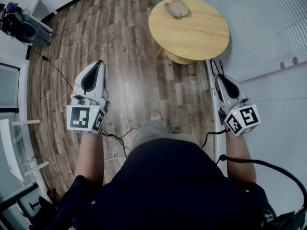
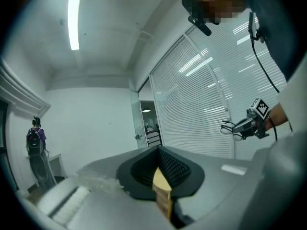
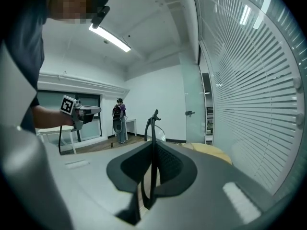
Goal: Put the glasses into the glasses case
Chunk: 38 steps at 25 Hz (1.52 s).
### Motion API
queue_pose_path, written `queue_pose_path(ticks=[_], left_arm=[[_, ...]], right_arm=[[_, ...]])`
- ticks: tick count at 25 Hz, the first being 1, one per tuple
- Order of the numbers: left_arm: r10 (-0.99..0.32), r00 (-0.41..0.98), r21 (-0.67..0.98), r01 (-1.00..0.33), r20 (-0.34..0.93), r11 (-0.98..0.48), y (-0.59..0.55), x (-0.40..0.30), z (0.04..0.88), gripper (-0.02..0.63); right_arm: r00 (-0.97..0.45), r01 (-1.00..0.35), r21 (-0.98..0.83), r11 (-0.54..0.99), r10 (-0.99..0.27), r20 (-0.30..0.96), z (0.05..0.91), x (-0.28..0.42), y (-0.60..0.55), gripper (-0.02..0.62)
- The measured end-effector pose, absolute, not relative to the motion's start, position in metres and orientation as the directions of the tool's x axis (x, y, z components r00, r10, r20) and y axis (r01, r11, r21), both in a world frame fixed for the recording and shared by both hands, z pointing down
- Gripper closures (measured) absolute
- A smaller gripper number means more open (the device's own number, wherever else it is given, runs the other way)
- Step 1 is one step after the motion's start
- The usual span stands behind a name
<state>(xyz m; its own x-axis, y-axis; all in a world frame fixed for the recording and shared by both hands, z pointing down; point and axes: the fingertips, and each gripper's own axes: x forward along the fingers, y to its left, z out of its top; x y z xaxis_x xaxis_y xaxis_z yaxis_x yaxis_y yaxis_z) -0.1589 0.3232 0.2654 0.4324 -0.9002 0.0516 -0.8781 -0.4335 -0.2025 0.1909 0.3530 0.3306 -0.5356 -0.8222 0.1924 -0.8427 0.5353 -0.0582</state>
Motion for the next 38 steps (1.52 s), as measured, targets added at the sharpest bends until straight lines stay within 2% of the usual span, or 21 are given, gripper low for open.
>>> queue_pose_path(ticks=[7,15,27,38], left_arm=[[-0.889,0.451,-0.183,-0.871,0.074,-0.457,0.272,-0.196,0.278,0.606],[-0.872,0.483,-0.187,-0.853,0.072,-0.488,0.233,-0.192,0.276,0.606],[-0.907,0.412,-0.169,-0.891,0.083,-0.421,0.154,-0.221,0.284,0.606],[-0.901,0.424,-0.143,-0.89,0.092,-0.434,0.027,-0.197,0.278,0.605]], right_arm=[[-0.52,-0.852,-0.037,0.523,-0.835,0.177,0.321,0.153,0.3,0.57],[-0.517,-0.854,-0.043,0.518,-0.84,0.165,0.321,0.138,0.255,0.57],[-0.532,-0.846,-0.065,0.53,-0.825,0.193,0.337,0.125,0.146,0.571],[-0.533,-0.843,-0.068,0.534,-0.81,0.246,0.346,0.134,0.01,0.571]])
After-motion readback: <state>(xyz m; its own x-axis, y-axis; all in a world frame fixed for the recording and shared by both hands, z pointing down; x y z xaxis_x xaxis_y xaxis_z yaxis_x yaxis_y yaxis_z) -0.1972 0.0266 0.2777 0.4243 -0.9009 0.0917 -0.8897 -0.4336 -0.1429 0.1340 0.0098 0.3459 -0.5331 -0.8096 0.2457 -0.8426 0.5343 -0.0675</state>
